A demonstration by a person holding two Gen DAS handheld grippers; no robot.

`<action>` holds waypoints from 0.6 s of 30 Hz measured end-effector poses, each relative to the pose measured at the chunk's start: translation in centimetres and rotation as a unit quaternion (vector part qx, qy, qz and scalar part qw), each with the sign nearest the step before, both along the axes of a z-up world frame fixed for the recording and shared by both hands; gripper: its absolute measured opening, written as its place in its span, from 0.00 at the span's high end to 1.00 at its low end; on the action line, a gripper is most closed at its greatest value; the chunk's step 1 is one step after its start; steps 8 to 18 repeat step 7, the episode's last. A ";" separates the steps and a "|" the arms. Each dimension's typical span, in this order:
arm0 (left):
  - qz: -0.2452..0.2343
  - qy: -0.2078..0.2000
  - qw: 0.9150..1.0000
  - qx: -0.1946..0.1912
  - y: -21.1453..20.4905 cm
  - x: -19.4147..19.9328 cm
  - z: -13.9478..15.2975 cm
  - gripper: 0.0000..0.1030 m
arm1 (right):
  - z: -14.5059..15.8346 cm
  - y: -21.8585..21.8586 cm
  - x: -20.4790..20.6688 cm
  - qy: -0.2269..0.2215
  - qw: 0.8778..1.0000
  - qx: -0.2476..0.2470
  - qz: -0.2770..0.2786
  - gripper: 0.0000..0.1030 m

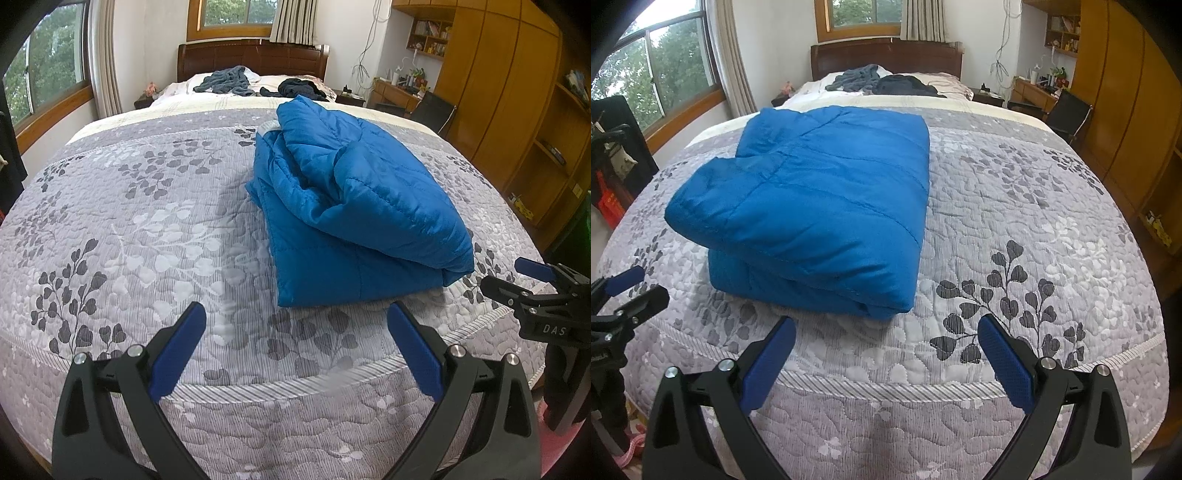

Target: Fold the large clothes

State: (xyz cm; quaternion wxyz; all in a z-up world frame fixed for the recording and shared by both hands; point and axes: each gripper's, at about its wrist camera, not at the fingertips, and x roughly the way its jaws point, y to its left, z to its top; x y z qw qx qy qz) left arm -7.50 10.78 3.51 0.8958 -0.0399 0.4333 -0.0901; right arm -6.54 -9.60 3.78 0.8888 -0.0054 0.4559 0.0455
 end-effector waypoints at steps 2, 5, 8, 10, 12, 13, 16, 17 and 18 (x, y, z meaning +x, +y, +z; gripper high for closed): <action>0.000 0.000 1.000 0.001 0.0 -0.1 0.0 0.05 | -0.1 -0.1 0.1 0.003 1.000 0.005 -0.001 0.04; -0.001 0.001 1.000 0.001 0.0 0.0 0.0 0.05 | -0.2 -0.4 0.2 0.007 1.000 0.008 -0.005 0.04; 0.000 0.000 1.000 0.000 -0.1 0.0 0.0 0.05 | -0.2 -0.4 0.2 0.007 1.000 0.006 -0.006 0.04; 0.000 0.000 1.000 0.000 -0.1 0.0 0.0 0.05 | -0.2 -0.4 0.2 0.007 1.000 0.006 -0.006 0.04; 0.000 0.000 1.000 0.000 -0.1 0.0 0.0 0.05 | -0.2 -0.4 0.2 0.007 1.000 0.006 -0.006 0.04; 0.000 0.000 1.000 0.000 -0.1 0.0 0.0 0.05 | -0.2 -0.4 0.2 0.007 1.000 0.006 -0.006 0.04; 0.000 0.000 1.000 0.000 -0.1 0.0 0.0 0.05 | -0.2 -0.4 0.2 0.007 1.000 0.006 -0.006 0.04; 0.000 0.000 1.000 0.000 -0.1 0.0 0.0 0.05 | -0.2 -0.4 0.2 0.007 1.000 0.006 -0.006 0.04; 0.000 0.000 1.000 0.000 -0.1 0.0 0.0 0.05 | -0.2 -0.4 0.2 0.007 1.000 0.006 -0.006 0.04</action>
